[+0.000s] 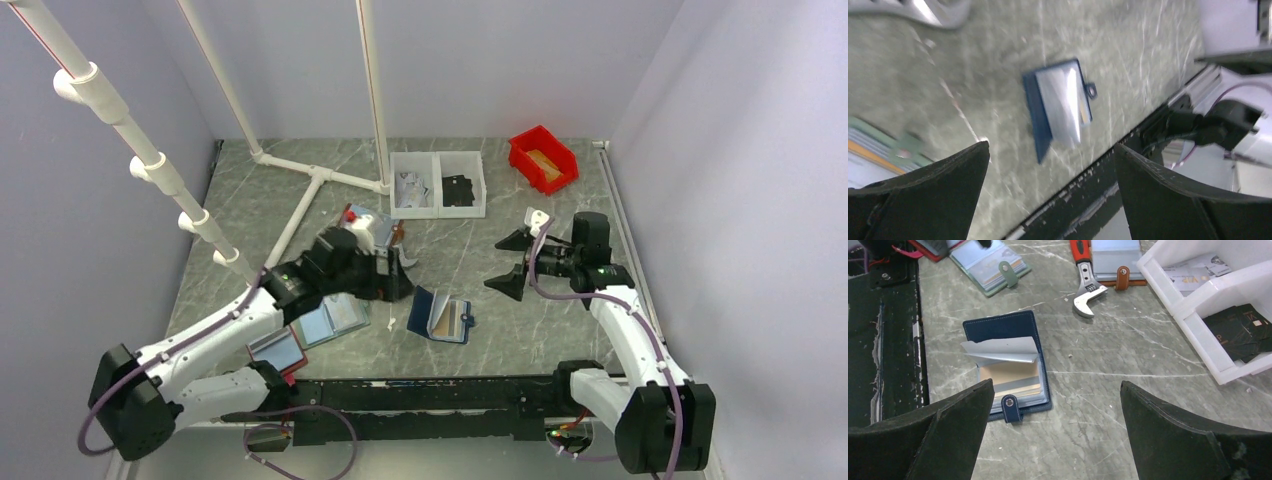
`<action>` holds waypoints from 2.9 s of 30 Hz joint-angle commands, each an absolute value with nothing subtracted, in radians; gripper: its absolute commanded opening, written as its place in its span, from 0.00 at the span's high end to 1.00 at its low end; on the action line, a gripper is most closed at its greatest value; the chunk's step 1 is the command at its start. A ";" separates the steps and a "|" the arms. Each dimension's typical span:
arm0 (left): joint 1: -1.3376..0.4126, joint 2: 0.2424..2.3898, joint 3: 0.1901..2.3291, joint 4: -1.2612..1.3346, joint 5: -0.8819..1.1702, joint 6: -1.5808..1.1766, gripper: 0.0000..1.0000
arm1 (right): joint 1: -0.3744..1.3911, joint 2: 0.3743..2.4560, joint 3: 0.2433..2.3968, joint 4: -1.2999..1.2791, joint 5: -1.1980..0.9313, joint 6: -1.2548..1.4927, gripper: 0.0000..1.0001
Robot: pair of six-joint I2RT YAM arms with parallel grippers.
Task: Take the credit cards out of the card holder
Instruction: Remove the credit card from the card holder.
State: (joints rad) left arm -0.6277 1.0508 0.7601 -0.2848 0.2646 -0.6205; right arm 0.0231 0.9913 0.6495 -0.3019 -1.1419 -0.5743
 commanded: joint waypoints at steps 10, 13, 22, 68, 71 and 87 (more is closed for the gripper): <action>-1.250 1.475 1.188 -0.741 -0.593 -0.899 0.01 | 0.078 1.024 0.701 -0.331 -1.105 -0.642 0.01; -1.291 1.622 1.296 -0.872 -0.661 -0.961 0.01 | 0.080 1.025 0.704 -0.337 -1.102 -0.646 0.01; -1.327 1.814 1.395 -0.901 -0.679 -0.985 0.01 | 0.090 1.033 0.713 -0.350 -1.108 -0.652 0.01; -1.144 1.499 0.683 -0.046 -0.310 -1.064 1.00 | 0.308 1.381 0.838 -0.469 -0.693 -0.628 0.88; -1.144 1.504 0.675 -0.030 -0.302 -1.067 1.00 | 0.328 1.413 0.847 -0.465 -0.641 -0.612 0.90; -1.144 1.517 0.664 -0.008 -0.278 -1.068 1.00 | 0.379 1.510 0.866 -0.457 -0.558 -0.565 0.90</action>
